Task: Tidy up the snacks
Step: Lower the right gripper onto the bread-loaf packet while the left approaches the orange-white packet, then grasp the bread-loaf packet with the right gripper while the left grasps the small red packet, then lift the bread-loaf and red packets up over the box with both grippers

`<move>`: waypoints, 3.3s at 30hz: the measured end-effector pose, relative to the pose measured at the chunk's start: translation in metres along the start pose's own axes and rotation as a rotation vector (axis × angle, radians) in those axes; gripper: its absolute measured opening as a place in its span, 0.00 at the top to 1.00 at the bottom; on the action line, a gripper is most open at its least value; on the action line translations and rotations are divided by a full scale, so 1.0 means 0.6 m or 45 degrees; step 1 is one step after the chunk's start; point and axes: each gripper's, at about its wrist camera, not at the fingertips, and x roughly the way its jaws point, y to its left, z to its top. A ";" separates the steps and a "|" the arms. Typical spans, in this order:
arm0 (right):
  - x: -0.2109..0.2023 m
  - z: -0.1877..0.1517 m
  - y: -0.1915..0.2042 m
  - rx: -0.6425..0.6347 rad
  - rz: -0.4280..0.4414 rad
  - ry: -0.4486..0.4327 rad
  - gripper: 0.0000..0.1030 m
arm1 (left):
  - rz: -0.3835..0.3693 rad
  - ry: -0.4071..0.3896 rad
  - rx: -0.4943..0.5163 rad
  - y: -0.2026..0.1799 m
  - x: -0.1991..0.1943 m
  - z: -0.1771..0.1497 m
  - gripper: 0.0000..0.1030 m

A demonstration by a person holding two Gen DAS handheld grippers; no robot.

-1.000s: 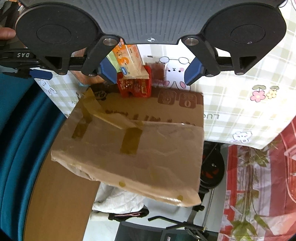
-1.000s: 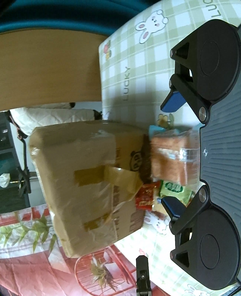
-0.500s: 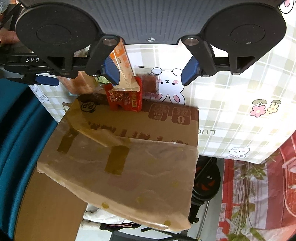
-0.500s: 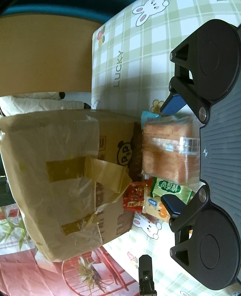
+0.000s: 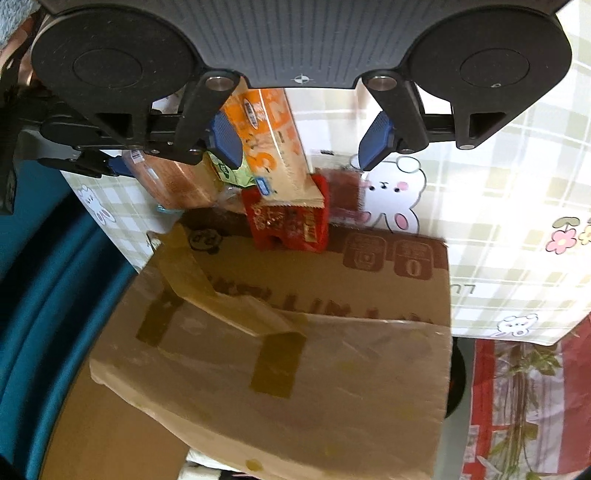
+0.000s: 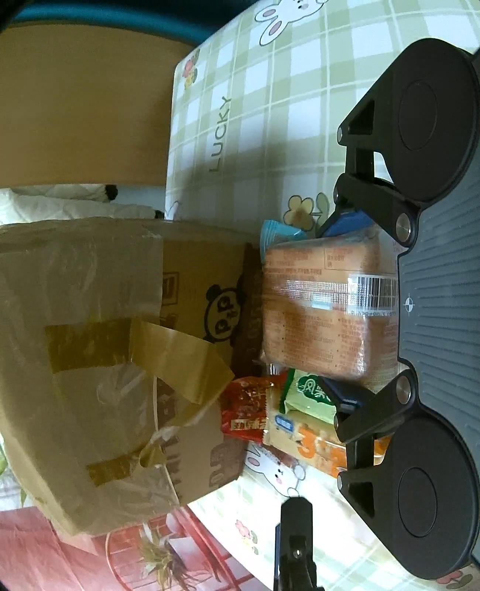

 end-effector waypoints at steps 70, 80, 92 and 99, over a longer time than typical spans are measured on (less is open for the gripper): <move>-0.046 -0.061 -0.025 0.003 0.055 -0.170 0.30 | 0.128 -0.111 -0.033 -0.002 0.015 -0.004 0.98; -0.049 -0.055 -0.021 0.014 0.033 -0.142 0.33 | 0.152 -0.204 -0.044 0.011 -0.051 0.000 0.98; -0.140 -0.034 -0.038 0.084 -0.020 -0.255 0.34 | 0.119 -0.373 -0.012 0.003 -0.117 0.020 0.98; -0.205 0.026 -0.030 0.046 -0.033 -0.417 0.34 | 0.093 -0.504 0.029 -0.006 -0.154 0.068 0.98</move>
